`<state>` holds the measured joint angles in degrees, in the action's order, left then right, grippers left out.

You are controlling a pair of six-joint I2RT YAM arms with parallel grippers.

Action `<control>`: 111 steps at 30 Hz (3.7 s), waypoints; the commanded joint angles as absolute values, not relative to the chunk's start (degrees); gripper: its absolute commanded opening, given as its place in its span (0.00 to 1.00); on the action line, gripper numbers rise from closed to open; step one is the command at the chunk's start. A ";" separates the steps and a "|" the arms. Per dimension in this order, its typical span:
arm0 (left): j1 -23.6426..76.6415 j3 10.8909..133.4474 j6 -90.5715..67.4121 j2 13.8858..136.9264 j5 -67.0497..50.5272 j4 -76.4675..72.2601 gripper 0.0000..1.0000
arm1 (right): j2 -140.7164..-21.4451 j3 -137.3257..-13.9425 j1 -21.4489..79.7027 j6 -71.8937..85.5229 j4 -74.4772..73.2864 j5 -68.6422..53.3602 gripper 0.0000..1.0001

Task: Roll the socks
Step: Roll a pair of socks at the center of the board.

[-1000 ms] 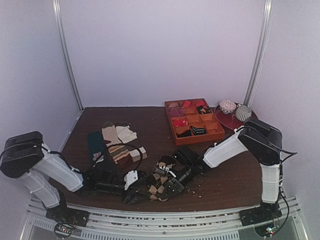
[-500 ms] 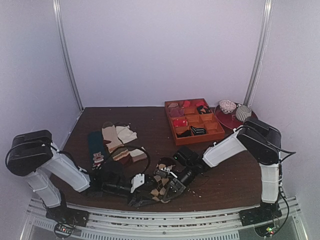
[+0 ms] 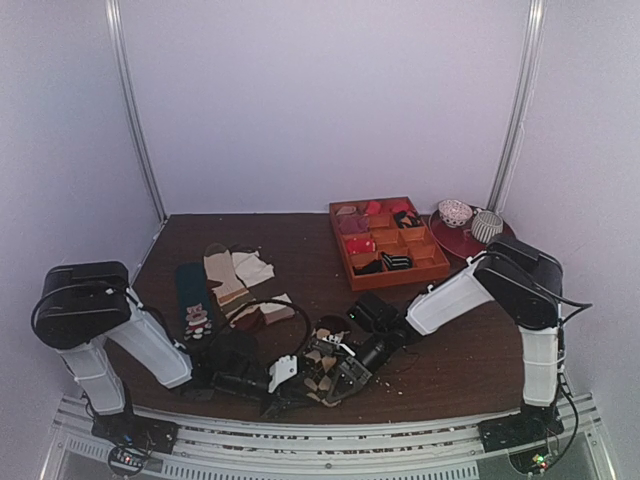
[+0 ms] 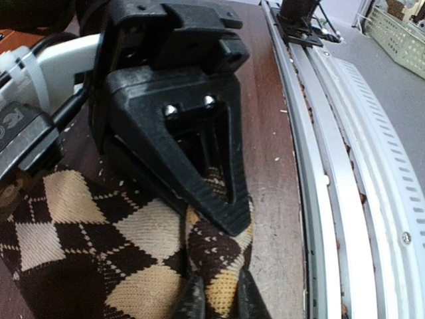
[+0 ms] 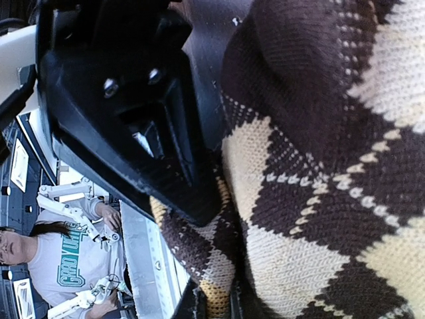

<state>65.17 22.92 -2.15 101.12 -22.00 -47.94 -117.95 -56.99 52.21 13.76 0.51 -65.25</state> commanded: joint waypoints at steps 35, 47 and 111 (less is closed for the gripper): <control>60.69 15.73 -34.98 111.32 -32.98 -46.32 0.00 | -99.88 -39.75 72.85 -26.76 26.70 -5.46 0.52; 60.03 13.87 -29.94 100.47 -27.74 -42.84 0.23 | -105.00 -47.11 71.45 -15.10 11.13 -15.23 0.12; 67.15 22.92 -9.07 99.92 -19.15 -38.91 0.00 | -120.56 -58.93 53.91 9.23 -13.64 -49.14 0.18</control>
